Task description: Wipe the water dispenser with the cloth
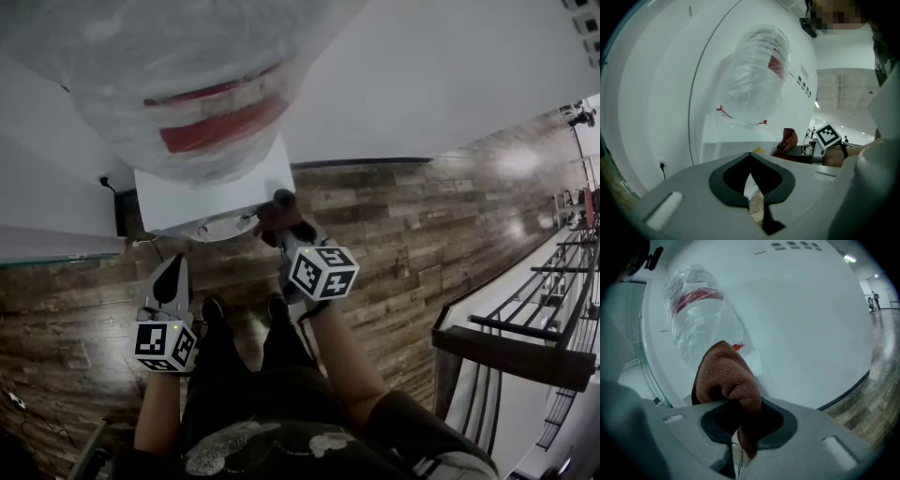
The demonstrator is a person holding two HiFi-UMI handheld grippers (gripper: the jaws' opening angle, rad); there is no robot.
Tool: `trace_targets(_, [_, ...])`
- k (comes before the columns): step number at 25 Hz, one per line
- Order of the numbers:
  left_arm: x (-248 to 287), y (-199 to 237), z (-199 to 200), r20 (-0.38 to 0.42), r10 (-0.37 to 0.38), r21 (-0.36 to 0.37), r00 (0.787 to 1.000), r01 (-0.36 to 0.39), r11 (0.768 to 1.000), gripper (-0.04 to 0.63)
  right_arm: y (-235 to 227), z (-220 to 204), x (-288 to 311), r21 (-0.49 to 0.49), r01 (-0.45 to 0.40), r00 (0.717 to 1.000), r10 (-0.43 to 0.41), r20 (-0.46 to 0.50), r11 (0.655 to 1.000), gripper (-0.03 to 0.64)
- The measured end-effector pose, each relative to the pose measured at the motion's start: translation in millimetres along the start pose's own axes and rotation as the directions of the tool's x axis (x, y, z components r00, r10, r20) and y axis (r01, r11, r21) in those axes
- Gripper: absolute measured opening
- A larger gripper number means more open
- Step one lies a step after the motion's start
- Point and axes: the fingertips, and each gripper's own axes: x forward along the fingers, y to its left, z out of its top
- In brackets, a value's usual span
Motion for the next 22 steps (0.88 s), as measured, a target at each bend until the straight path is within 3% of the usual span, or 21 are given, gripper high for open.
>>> trace_targets(5, [26, -43, 1, 0.022, 0.009, 0.001, 1.0, -0.009, 1.0, 0.018, -37, 15, -1, 0.006, -0.023, 1.0, 0.023, -0.007, 1.0, 0.061])
trace_targets(8, [32, -57, -3, 0.038, 0.042, -0.003, 0.998, -0.042, 0.999, 0.018, -39, 15, -7, -0.019, -0.085, 0.996, 0.085, -0.015, 0.996, 0.061])
trace_targets(14, [22, -33, -4, 0.089, 0.195, -0.006, 0.977, -0.196, 0.981, 0.018, -22, 12, 8, -0.177, -0.271, 0.962, 0.269, -0.035, 0.946, 0.061])
trace_targets(18, [19, -3, -19, 0.094, 0.272, -0.024, 0.958, -0.271, 0.962, 0.018, -25, 8, 13, -0.18, -0.36, 0.93, 0.368, 0.013, 0.915, 0.066])
trace_targets(22, [20, 23, -50, 0.065, 0.311, -0.057, 0.948, -0.307, 0.95, 0.018, -60, -25, 30, -0.208, -0.294, 0.956, 0.292, -0.044, 0.933, 0.066])
